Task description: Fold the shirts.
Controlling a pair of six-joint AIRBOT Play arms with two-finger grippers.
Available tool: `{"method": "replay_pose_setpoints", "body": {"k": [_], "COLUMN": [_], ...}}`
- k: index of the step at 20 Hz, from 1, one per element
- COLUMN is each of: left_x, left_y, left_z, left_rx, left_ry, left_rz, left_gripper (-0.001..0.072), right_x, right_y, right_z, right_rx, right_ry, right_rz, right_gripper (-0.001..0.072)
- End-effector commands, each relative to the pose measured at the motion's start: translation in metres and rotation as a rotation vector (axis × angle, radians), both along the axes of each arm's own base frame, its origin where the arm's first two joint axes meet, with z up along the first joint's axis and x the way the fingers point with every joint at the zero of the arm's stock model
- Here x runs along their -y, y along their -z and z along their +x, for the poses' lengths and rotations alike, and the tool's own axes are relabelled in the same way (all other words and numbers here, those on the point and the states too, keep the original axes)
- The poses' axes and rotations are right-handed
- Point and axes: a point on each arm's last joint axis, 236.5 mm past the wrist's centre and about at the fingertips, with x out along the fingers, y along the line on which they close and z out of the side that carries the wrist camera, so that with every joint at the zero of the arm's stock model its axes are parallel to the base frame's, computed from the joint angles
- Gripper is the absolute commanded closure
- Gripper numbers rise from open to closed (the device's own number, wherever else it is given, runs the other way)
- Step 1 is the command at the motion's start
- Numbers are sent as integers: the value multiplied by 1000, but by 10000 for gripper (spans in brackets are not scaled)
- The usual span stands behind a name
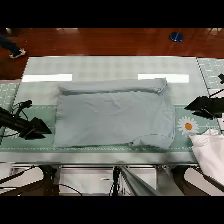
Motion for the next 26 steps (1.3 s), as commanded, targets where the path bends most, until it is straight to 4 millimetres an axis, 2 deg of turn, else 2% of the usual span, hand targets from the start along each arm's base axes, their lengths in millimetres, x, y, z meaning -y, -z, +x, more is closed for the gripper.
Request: {"method": "replay_pose_setpoints", "body": {"k": [1,3,6,8,11,14,15,16,17,18,20,23,24,26], "left_x": [8,9,11,18,22,36,40,43,47,51,51,49,48,46], "left_y": [9,14,24,29,42,55,59,64,68,70,70,67,66,65], "left_z": [-24,-32,-33,-34,-23,-4,-6,-5,-5,-6,-6,-9,-9,-10], "left_rx": [-75,-94,-113,-116,-100,-61,-83,-96,-101,-109,-103,-92,-90,-81], "left_ry": [7,11,-35,-5,-3,-16,-11,-9,-3,8,15,41,41,48], "left_rz": [-20,-13,11,17,72,94,99,105,103,95,93,70,64,53], "left_gripper": [96,95,96,96,95,108,187,482,644,671,672,672,672,672], "right_x": [0,0,1,1,1,1,1,1,1,1,0,7,-1,-31], "right_y": [4,4,4,4,4,4,4,3,2,1,0,15,23,39], "right_z": [-2,-1,-1,0,0,0,0,0,1,1,-6,-37,-49,-74], "right_rx": [2,6,8,9,8,8,10,12,17,17,-4,-128,-167,-247], "right_ry": [-1,3,4,5,5,5,6,7,11,10,7,-22,-40,-54], "right_rz": [-1,-5,-6,-7,-7,-6,-7,-9,-9,-9,-10,-54,-23,100], "right_gripper": [122,122,122,123,128,137,137,137,137,137,115,115,117,119]}}
